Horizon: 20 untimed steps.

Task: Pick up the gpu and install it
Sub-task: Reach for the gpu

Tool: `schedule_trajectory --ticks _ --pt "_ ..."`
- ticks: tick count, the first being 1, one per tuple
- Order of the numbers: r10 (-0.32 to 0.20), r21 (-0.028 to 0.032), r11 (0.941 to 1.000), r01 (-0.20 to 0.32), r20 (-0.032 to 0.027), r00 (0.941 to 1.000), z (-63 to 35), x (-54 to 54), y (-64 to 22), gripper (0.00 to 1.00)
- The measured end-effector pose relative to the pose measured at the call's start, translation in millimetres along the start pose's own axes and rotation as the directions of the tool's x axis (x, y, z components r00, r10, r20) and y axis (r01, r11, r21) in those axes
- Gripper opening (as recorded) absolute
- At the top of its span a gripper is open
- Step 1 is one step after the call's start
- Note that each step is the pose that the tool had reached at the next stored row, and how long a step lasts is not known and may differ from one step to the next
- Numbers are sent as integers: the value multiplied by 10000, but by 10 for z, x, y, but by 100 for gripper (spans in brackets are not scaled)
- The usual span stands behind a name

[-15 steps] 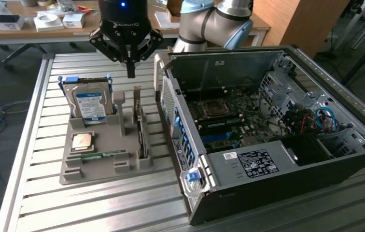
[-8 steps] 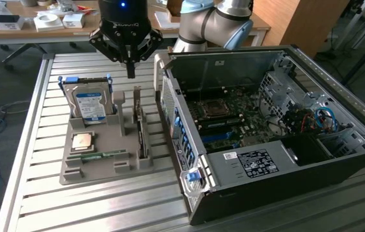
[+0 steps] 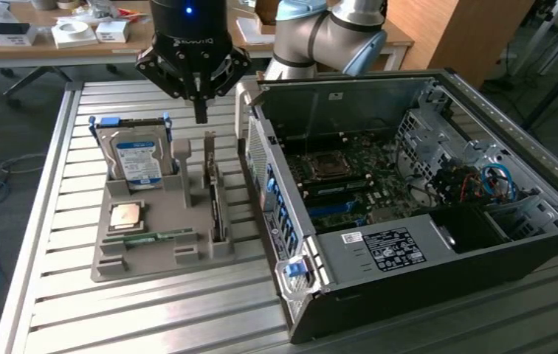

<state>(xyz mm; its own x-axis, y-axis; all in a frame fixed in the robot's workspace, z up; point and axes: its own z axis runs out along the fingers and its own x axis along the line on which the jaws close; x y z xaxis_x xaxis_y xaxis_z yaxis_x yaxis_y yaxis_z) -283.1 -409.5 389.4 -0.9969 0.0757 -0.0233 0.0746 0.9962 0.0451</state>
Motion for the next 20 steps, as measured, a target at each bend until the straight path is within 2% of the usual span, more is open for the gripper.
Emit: schedule_trajectory --ticks 14,20 --pt "0 0 10000 0 0 10000 -9 -16 -206 11" --pt "0 0 10000 0 0 10000 -12 -20 -270 11"
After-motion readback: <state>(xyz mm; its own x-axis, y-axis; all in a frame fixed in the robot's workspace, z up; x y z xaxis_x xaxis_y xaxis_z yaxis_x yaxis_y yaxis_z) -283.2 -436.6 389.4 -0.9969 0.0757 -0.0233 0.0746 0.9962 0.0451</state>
